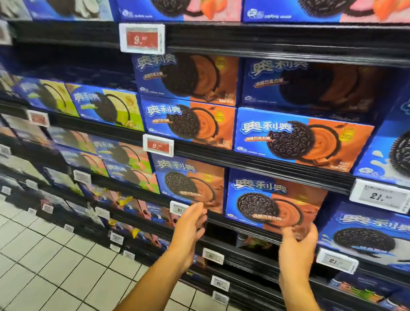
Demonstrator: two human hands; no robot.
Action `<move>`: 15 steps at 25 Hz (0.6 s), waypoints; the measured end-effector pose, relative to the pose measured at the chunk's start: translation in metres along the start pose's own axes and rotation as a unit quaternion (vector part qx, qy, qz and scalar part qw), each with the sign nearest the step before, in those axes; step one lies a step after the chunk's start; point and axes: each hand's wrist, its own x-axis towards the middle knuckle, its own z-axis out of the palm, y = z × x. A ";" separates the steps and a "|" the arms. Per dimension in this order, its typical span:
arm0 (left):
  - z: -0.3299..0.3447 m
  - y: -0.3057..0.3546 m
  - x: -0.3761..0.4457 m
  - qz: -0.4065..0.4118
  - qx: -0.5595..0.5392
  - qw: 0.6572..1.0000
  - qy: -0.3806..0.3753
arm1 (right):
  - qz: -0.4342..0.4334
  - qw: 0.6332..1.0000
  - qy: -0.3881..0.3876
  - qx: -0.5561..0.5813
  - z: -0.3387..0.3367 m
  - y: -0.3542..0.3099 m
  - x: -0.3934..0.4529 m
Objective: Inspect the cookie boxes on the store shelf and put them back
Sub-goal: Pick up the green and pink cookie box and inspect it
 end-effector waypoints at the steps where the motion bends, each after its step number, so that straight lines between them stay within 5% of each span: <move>1: -0.017 0.001 0.001 -0.002 -0.005 1.000 0.005 | 0.000 1.000 -0.004 0.009 0.010 0.002 -0.009; 10: -0.212 0.052 0.033 -0.010 0.028 0.999 0.036 | 0.019 0.982 -0.186 -0.030 0.184 0.008 -0.106; 15: -0.295 0.115 0.074 0.038 0.017 0.999 0.017 | -0.006 0.977 -0.214 -0.020 0.274 -0.011 -0.147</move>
